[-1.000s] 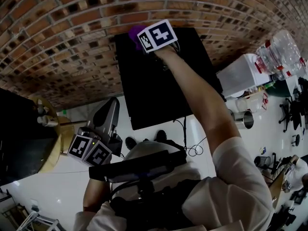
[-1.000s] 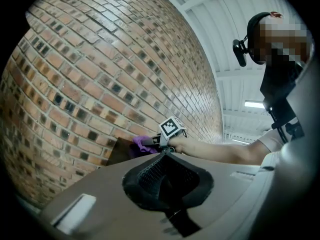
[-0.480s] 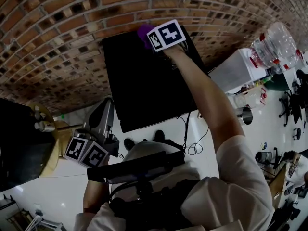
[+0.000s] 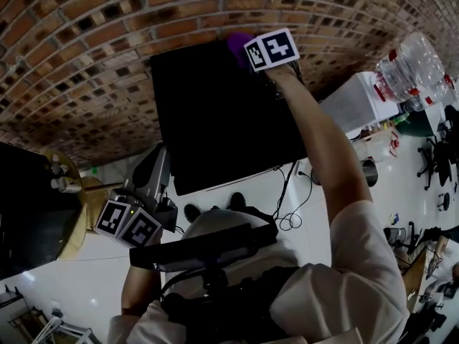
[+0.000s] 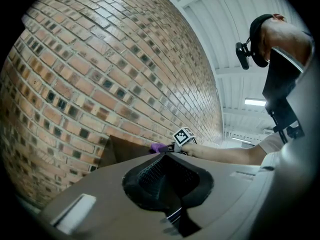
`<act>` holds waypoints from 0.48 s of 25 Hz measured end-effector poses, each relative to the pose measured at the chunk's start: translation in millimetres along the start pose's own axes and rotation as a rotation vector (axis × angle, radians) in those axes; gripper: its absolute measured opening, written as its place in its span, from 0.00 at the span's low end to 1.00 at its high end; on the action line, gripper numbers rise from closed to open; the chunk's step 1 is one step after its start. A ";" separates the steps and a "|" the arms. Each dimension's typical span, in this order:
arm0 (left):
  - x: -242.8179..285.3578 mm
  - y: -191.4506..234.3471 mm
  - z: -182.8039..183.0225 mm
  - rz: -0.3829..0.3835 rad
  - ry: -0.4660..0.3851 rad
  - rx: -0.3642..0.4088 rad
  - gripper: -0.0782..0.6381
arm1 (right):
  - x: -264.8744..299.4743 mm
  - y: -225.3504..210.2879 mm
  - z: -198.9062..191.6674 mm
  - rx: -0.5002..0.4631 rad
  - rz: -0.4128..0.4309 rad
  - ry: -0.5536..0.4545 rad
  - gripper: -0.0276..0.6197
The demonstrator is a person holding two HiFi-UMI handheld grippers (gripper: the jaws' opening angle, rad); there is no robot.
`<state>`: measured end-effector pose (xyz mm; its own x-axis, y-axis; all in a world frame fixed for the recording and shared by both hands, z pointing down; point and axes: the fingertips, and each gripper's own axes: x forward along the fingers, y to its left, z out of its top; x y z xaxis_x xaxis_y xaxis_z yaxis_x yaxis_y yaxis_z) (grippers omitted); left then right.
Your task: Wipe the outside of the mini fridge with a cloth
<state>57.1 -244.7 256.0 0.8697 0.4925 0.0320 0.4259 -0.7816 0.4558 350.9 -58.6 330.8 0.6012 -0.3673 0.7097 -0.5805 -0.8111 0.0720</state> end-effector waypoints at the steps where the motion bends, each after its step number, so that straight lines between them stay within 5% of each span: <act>1: 0.2 -0.7 0.1 0.000 0.001 0.000 0.12 | -1.6 -4.9 -2.1 0.005 -0.007 0.001 0.25; 12: 2.3 -7.6 0.6 -0.019 0.008 0.003 0.12 | -22.2 -50.3 -28.0 0.032 -0.081 0.018 0.25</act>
<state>56.0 -237.9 252.0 0.8596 0.5100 0.0308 0.4427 -0.7736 0.4534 351.4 3.2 331.0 0.6349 -0.2920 0.7153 -0.5127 -0.8518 0.1073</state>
